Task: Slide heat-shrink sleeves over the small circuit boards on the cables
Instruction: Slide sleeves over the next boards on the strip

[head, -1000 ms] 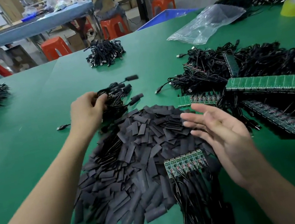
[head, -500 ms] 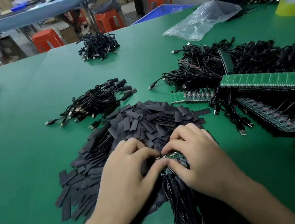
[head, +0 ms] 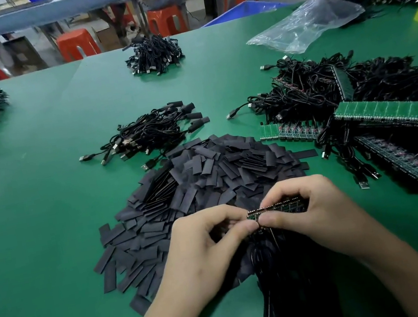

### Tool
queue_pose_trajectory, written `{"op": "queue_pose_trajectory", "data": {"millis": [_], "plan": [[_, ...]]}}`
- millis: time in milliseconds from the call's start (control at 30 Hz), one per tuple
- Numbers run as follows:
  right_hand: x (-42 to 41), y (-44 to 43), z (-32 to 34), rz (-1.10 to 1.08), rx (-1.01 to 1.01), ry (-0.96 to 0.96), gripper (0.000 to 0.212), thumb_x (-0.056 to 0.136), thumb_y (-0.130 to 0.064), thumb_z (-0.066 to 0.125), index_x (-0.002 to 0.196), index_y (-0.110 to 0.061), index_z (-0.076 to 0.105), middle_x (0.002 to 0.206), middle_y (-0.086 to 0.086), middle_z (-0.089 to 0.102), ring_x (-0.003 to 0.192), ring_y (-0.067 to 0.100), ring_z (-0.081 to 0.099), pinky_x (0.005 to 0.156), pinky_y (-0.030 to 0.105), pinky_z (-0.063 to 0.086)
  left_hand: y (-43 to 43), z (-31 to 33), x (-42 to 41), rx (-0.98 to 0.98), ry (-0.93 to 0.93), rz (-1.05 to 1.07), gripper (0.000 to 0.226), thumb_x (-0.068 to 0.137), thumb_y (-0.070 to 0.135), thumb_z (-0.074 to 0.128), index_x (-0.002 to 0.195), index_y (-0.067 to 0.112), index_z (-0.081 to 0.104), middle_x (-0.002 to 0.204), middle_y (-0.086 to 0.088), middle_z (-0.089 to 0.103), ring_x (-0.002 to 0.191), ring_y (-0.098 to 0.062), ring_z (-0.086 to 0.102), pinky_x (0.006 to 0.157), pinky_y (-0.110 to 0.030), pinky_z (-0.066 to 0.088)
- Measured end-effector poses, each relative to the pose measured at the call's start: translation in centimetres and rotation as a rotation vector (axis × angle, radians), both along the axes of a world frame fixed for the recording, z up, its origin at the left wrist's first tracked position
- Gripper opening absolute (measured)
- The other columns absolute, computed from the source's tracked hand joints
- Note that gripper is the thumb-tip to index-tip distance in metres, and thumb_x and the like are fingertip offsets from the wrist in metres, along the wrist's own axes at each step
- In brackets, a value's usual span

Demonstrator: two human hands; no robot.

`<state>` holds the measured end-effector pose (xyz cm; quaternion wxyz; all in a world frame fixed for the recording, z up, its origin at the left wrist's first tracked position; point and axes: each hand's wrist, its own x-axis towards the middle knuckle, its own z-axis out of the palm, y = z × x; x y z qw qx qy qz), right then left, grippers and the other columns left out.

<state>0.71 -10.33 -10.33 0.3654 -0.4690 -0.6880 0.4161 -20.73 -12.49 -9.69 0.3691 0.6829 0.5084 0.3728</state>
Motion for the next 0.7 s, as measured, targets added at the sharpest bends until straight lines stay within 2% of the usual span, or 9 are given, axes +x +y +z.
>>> {"op": "queue_pose_trajectory", "data": {"millis": [100, 167, 200, 300, 367, 500, 700], "plan": [[-0.2, 0.0, 0.0, 0.062, -0.009, 0.015, 0.010, 0.082, -0.028, 0.084, 0.082, -0.032, 0.075, 0.081, -0.007, 0.074, 0.078, 0.006, 0.069, 0.073, 0.017, 0.051, -0.1, 0.1, -0.1, -0.074, -0.068, -0.029, 0.020, 0.086, 0.015, 0.080, 0.078, 0.033, 0.078, 0.065, 0.014, 0.066, 0.060, 0.003, 0.055, 0.061, -0.012, 0.042], [-0.3, 0.1, 0.0, 0.080, -0.005, 0.038, 0.008, 0.080, -0.035, 0.082, 0.083, -0.031, 0.075, 0.082, -0.006, 0.074, 0.077, 0.004, 0.069, 0.073, 0.013, 0.049, 0.0, 0.2, -0.1, -0.177, -0.182, -0.042, 0.018, 0.088, 0.012, 0.078, 0.078, 0.027, 0.078, 0.062, 0.010, 0.061, 0.052, -0.004, 0.053, 0.052, -0.021, 0.044], [-0.3, 0.0, 0.0, 0.081, -0.002, 0.047, 0.010, 0.079, -0.039, 0.080, 0.084, -0.031, 0.075, 0.083, -0.005, 0.074, 0.078, 0.004, 0.069, 0.074, 0.013, 0.049, 0.0, 0.3, -0.2, -0.211, -0.222, -0.050, 0.017, 0.088, 0.011, 0.077, 0.077, 0.024, 0.078, 0.061, 0.009, 0.060, 0.050, -0.005, 0.053, 0.049, -0.021, 0.045], [-0.5, 0.0, 0.0, 0.095, -0.009, 0.090, 0.015, 0.078, -0.045, 0.077, 0.084, -0.032, 0.075, 0.083, -0.003, 0.074, 0.078, 0.004, 0.069, 0.074, 0.013, 0.049, 0.3, 0.7, -0.4, -0.208, -0.224, -0.092, 0.019, 0.086, 0.005, 0.077, 0.077, 0.022, 0.078, 0.059, 0.012, 0.064, 0.052, 0.003, 0.051, 0.054, -0.008, 0.039], [-0.6, 0.0, 0.0, 0.125, -0.024, 0.113, 0.014, 0.079, -0.043, 0.078, 0.084, -0.031, 0.075, 0.083, -0.003, 0.075, 0.077, 0.004, 0.069, 0.073, 0.012, 0.049, 0.5, 1.0, -0.6, -0.243, -0.227, -0.110, 0.019, 0.085, 0.004, 0.078, 0.076, 0.021, 0.078, 0.058, 0.012, 0.065, 0.052, 0.004, 0.049, 0.054, -0.007, 0.037], [-0.6, -0.1, 0.0, 0.159, -0.067, 0.130, 0.010, 0.082, -0.034, 0.081, 0.084, -0.027, 0.075, 0.082, 0.001, 0.075, 0.075, 0.007, 0.069, 0.072, 0.014, 0.050, 0.6, 0.9, -1.1, -0.303, -0.235, -0.137, 0.016, 0.084, 0.008, 0.080, 0.075, 0.022, 0.079, 0.069, -0.001, 0.074, 0.062, -0.010, 0.058, 0.060, -0.016, 0.044], [-0.4, -0.2, 0.1, 0.179, -0.132, 0.177, 0.011, 0.081, -0.029, 0.080, 0.084, -0.019, 0.076, 0.080, 0.005, 0.074, 0.073, 0.009, 0.067, 0.070, 0.017, 0.050, 0.5, 0.6, -1.0, -0.371, -0.342, -0.190, 0.004, 0.081, 0.017, 0.078, 0.078, 0.020, 0.080, 0.071, -0.005, 0.074, 0.063, -0.020, 0.063, 0.062, -0.024, 0.048]]}}
